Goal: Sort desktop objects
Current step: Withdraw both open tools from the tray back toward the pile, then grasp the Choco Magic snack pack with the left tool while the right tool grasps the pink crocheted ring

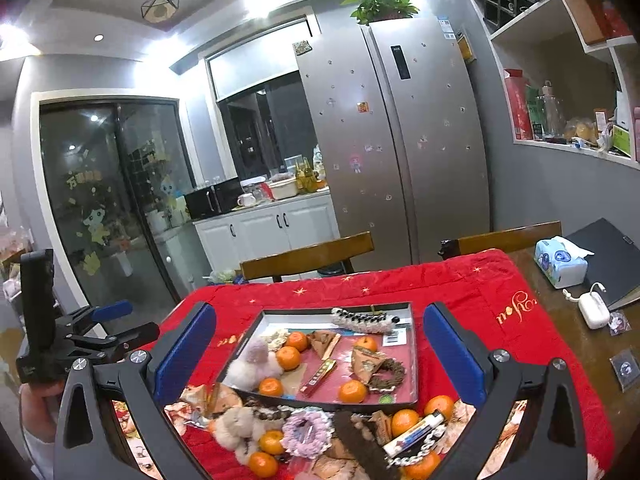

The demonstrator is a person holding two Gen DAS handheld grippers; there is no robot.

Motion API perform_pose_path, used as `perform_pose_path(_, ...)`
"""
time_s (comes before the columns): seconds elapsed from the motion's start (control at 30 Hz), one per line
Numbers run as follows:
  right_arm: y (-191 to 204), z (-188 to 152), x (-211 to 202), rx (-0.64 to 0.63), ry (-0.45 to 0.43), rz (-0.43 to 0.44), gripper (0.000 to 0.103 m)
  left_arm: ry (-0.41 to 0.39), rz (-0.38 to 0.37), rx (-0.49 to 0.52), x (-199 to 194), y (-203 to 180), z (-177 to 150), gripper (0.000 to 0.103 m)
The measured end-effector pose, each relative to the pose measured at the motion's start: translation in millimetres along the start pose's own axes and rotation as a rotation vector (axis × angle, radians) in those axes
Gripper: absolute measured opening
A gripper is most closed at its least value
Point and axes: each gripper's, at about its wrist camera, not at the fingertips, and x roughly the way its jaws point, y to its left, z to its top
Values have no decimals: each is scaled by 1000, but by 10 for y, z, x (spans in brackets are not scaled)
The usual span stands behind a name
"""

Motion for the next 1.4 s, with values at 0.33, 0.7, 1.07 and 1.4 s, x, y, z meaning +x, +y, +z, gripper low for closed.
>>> perform_pose_path(0.33,210,-176,7,0,21,6,103,27,34,-19,-98,233,-227,103)
perform_pose_path(0.7,394,-505,326,-5,83,26,103,98,52,-59,133,551,-487,103)
perform_pose_path(1.07,102,-963,727,117,214,28,103,222,39,-68,758,643,-925,103)
perform_pose_path(1.4,3,-1341,1056,170,352,41,100,325,42,-86,1211,759,-1268,103)
